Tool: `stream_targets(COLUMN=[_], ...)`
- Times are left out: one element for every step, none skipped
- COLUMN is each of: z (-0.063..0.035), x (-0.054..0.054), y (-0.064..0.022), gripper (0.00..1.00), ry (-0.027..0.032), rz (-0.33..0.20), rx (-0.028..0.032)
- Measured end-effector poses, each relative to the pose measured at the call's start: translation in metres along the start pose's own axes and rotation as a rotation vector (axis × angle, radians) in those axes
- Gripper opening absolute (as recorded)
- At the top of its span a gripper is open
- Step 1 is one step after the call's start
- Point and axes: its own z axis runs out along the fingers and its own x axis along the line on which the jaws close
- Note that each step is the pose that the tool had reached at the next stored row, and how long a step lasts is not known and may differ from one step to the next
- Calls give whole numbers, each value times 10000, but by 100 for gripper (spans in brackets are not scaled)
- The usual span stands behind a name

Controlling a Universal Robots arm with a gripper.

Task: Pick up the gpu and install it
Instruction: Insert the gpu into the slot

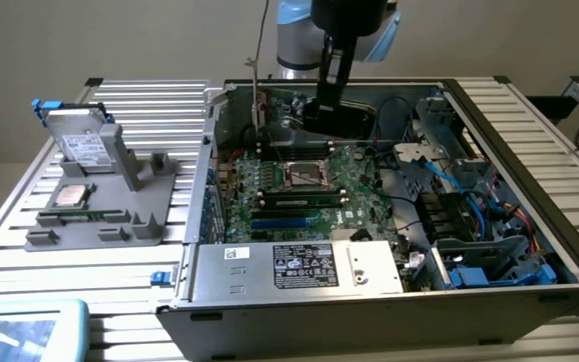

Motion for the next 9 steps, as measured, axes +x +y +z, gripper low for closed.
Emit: stream_targets(z=[2, 4, 5, 8, 10, 11, 13, 14, 16], x=[0, 0, 1, 1, 1, 1, 1, 1, 1], y=[0, 0, 0, -1, -1, -1, -1, -1, -1], gripper=[27, 27, 27, 27, 27, 27, 27, 27, 27], ry=[9, 20, 29, 38, 47, 57, 67, 76, 86], rz=[-180, -375, -555, -739, -919, -1098, -1278, -1457, -1637], rx=[-8, -17, -24, -33, -41, -49, -57, -64, -72])
